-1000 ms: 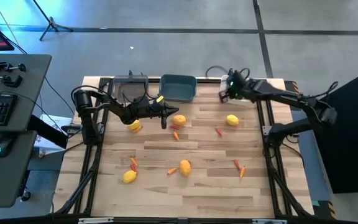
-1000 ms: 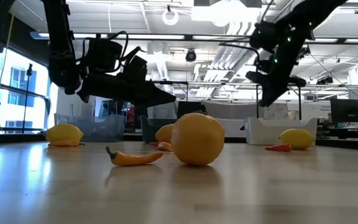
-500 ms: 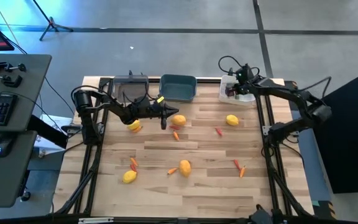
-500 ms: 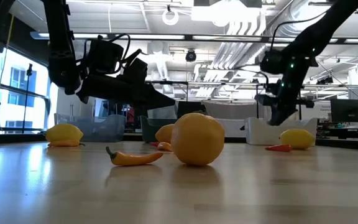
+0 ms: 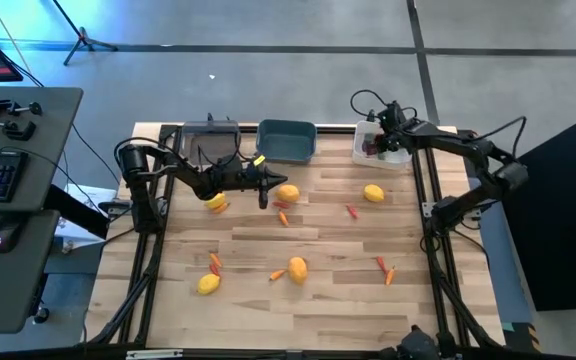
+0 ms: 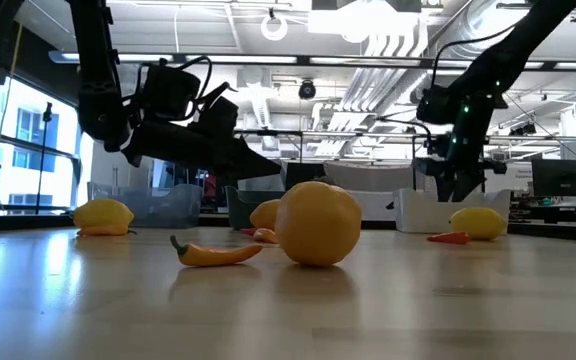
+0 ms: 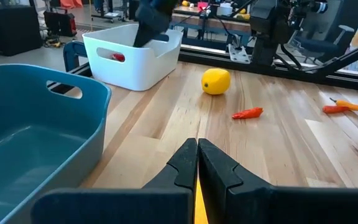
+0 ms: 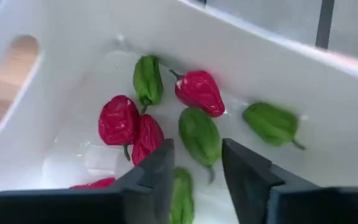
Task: Sort produce into baskets
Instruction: Put the green chili pepper into the white bin, then put the yellow lemon into the blue bin
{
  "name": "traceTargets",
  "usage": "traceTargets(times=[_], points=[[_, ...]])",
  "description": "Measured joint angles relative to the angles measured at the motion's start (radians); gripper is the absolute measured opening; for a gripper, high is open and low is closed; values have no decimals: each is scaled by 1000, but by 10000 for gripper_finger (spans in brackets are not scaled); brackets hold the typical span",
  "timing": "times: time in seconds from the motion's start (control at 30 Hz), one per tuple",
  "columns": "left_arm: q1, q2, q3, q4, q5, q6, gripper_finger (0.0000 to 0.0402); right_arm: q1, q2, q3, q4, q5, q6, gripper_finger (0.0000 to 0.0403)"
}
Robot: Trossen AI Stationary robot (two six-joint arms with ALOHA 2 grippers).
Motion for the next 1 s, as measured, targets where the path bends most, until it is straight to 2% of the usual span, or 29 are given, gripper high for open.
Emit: traceTargets(times=[0.23, 0.53, 0.83, 1.0], points=[[0, -62, -1, -103, 5, 21, 0, 33, -71, 101, -173, -25, -133, 182], [6, -143, -125, -15, 7, 16, 0, 203, -157, 119, -338, -167, -336, 185], [5, -292, -247, -9, 85, 4, 0, 425, -157, 103, -471, -209, -318, 190], [11, -369, -315, -11, 82, -34, 0, 532, -156, 103, -499, -204, -278, 235]])
